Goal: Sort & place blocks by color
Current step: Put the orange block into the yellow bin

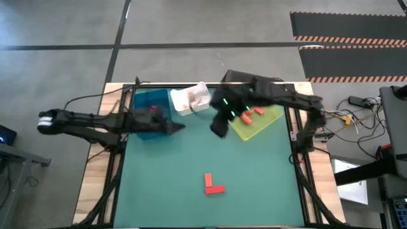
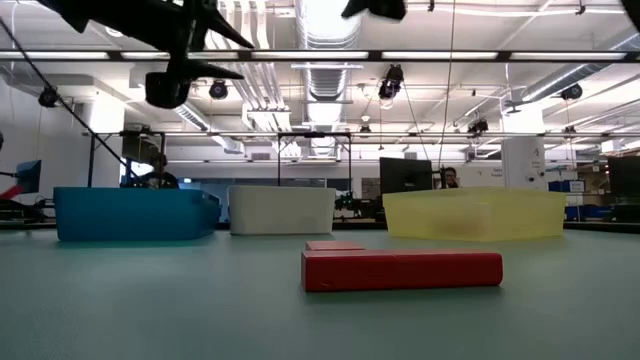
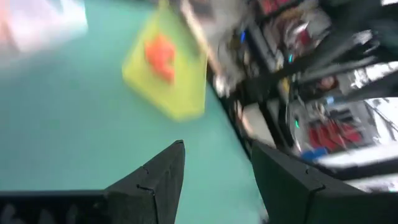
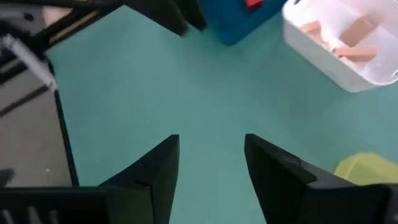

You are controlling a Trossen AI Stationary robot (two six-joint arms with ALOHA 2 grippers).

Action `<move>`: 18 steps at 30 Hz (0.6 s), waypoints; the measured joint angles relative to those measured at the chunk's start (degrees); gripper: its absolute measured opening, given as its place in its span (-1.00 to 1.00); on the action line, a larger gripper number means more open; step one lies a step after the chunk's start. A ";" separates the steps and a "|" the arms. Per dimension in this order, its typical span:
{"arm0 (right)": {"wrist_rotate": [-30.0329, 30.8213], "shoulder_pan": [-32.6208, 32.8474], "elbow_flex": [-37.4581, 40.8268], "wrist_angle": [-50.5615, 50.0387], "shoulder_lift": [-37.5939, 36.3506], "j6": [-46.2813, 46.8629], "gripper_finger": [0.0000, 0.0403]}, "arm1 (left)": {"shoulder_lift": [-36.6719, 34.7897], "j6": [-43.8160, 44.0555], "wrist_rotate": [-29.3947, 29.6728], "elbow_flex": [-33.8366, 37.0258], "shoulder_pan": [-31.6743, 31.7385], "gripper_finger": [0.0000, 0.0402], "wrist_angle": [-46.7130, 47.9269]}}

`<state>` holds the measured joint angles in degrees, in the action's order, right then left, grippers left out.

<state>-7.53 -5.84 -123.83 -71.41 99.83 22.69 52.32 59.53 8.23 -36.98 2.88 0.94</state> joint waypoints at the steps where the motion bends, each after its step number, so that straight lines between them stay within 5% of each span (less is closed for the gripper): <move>1: 1.94 2.43 1.56 0.25 -1.48 0.76 -0.15 | 1.56 3.12 -0.59 -0.18 -1.71 -0.15 0.17; 10: 18.72 23.49 21.86 8.96 -15.76 13.99 -0.16 | 18.13 21.40 -0.89 -7.17 -17.73 -0.15 -0.56; 18: 27.45 33.99 39.94 20.69 -25.69 22.73 -0.16 | 30.71 29.19 -0.48 -16.10 -21.89 -0.15 -0.40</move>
<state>19.92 28.15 -83.89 -50.72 74.14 45.42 83.02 88.72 7.75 -53.08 -19.01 0.54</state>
